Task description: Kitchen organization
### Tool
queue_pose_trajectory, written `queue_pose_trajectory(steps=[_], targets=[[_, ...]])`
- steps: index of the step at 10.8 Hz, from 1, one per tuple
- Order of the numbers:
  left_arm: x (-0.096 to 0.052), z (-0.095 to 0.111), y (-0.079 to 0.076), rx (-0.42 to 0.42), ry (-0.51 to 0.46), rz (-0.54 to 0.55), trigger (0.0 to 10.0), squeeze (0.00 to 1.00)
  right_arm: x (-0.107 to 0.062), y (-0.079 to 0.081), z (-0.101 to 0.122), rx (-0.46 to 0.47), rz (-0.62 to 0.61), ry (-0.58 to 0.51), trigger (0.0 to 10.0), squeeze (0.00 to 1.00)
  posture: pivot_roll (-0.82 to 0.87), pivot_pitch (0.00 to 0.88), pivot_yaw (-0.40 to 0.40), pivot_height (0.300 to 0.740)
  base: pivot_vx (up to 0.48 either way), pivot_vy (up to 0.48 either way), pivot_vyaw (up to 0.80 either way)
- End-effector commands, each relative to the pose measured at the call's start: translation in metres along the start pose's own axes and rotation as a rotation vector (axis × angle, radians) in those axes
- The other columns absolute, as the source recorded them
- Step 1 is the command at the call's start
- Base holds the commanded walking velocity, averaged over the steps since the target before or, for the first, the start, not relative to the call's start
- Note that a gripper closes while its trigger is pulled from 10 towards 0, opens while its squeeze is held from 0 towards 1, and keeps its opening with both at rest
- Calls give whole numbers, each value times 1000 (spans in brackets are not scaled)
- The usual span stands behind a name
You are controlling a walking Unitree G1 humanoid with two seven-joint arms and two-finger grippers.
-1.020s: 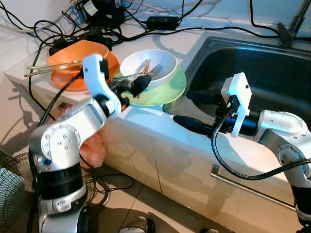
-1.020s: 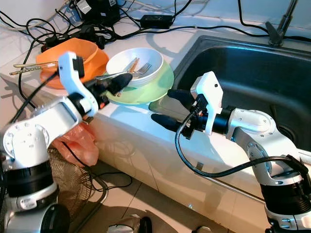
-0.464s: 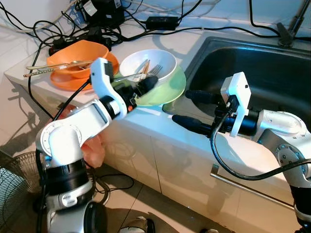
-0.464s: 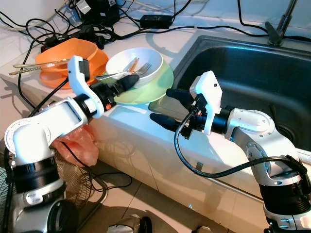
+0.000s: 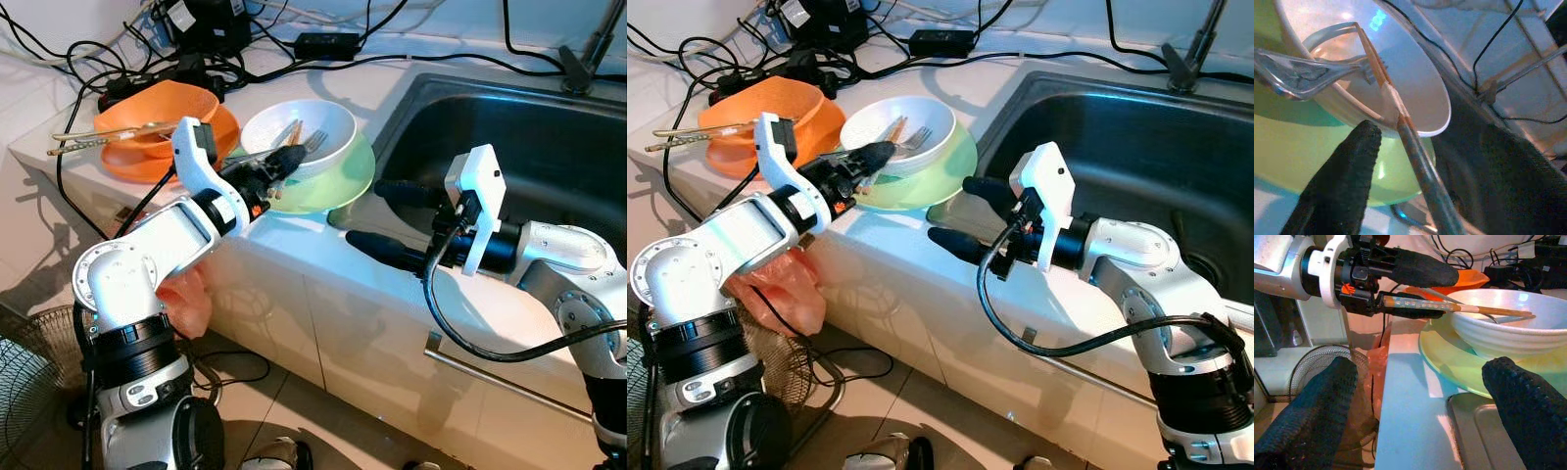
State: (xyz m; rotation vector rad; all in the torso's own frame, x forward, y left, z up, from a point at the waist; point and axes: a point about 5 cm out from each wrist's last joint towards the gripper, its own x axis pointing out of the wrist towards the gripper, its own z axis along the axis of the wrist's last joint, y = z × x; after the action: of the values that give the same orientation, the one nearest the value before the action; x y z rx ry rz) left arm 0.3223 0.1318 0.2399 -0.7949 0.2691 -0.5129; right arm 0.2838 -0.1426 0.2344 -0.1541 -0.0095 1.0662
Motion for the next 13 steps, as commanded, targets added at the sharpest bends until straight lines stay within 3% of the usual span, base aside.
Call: queue_pose_trajectory(steps=[1, 5, 13], targets=[[0, 3, 0, -22, 2, 6, 0, 0, 1, 2, 7, -17, 10, -24, 10000, 0, 98, 120, 142, 740, 0, 0, 0], [2, 4, 1, -121, -2, -13, 0, 0, 3, 2, 8, -18, 7, -29, 10000, 0, 97, 121, 145, 740, 0, 0, 0], [4, 8, -3, -155, 11, -44, 0, 0, 5, 1, 8, -21, -10, -36, 10000, 0, 97, 108, 156, 740, 0, 0, 0]])
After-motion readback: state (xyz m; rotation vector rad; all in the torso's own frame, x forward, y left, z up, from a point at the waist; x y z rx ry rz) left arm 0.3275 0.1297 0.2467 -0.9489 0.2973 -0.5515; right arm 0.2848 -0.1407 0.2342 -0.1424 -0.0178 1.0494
